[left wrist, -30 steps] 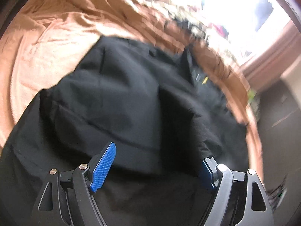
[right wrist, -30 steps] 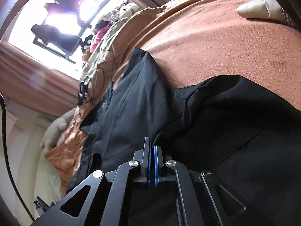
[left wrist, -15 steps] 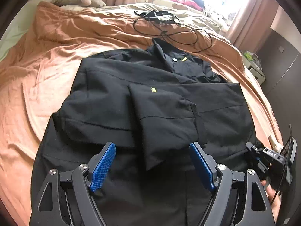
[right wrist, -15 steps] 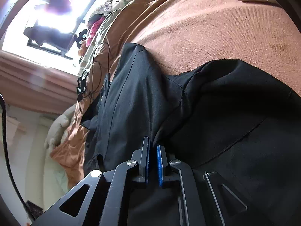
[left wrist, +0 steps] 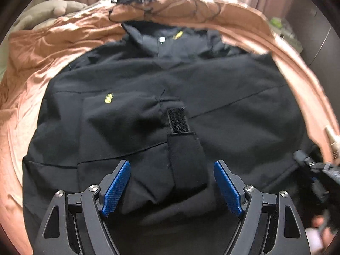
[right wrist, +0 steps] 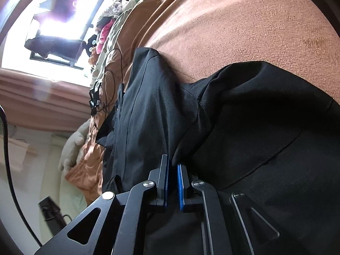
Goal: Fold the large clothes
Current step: 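Grasp the sleeve cuff with the velcro strap using the left gripper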
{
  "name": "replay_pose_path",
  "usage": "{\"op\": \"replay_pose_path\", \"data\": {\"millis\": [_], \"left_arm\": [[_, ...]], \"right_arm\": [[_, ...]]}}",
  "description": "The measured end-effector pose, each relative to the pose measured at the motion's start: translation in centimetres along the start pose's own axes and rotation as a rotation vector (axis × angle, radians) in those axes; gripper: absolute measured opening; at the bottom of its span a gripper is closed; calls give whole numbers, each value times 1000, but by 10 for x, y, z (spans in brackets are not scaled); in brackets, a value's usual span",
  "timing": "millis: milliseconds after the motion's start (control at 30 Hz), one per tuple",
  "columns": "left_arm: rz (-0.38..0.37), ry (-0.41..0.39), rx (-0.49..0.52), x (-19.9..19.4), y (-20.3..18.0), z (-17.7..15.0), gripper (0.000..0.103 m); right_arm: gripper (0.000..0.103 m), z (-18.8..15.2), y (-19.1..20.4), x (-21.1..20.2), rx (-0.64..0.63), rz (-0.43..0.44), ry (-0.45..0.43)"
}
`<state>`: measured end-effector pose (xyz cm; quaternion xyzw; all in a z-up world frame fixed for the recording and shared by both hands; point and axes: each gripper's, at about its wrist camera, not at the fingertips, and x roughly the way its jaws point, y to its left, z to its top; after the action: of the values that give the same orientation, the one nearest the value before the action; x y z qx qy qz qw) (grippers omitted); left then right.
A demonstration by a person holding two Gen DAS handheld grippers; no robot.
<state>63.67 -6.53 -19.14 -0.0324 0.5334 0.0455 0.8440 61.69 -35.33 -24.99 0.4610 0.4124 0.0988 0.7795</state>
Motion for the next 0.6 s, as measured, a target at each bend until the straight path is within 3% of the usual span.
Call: {"op": "replay_pose_path", "data": {"millis": [133,200,233,333,467,600], "left_arm": [[34,12,21,19,3,-1,81],[9,3,14,20,7,2,68],[-12,-6,25,19,7,4,54],[-55,-36,41,15,7,15,32],[-97,-70,25,8,5,31,25],[-176,-163,-8,-16,14,43,25]], "right_arm": [[8,0,2,0,-18,-3,-10],[8,1,2,-2,-23,0,-34],[6,1,2,-4,-20,5,-47],[4,4,-5,-10,9,30,-77],[3,9,-15,-21,45,16,-130],[3,14,-19,-24,61,28,-139]]}}
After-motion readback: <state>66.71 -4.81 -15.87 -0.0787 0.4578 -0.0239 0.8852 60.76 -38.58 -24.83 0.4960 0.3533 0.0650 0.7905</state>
